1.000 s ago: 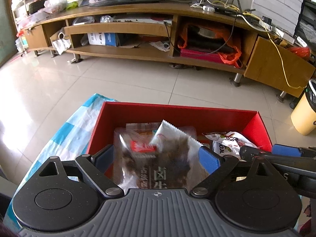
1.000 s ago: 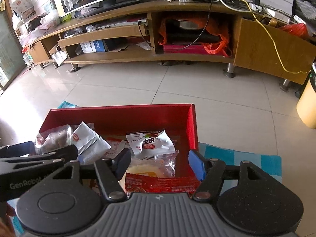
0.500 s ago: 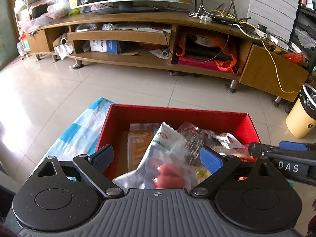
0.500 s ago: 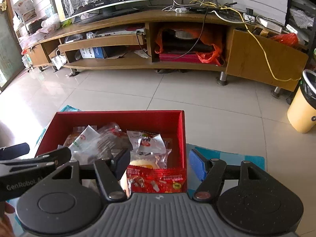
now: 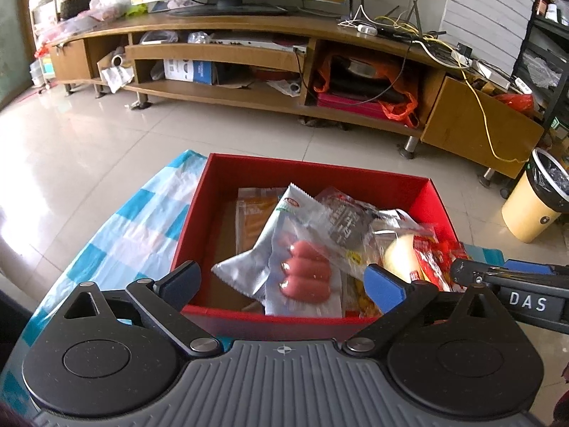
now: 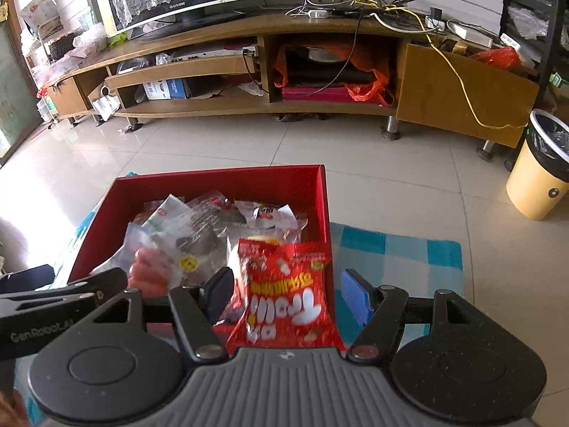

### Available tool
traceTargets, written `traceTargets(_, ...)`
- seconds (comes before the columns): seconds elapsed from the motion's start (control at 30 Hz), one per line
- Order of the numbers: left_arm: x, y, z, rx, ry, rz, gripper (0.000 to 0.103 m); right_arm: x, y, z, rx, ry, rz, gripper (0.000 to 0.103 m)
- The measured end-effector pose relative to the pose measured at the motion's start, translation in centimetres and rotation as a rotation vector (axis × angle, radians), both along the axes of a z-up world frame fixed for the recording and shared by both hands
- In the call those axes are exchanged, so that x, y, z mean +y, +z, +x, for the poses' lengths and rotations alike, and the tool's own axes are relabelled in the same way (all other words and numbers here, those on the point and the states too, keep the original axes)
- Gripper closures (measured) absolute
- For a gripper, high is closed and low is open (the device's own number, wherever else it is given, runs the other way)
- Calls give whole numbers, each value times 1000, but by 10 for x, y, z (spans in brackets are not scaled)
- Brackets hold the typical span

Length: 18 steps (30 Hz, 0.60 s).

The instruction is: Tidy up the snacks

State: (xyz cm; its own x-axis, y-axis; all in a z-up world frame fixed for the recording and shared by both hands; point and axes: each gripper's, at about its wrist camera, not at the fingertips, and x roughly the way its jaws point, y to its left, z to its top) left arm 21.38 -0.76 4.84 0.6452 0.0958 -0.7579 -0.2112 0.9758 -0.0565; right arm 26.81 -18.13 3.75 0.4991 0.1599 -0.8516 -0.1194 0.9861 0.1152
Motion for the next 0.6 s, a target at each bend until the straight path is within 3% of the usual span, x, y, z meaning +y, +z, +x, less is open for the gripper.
traceTargets(0.6, -16, -8, -33, 14, -36, 42, 1, -4, 19, -44, -40, 7, -46, 32)
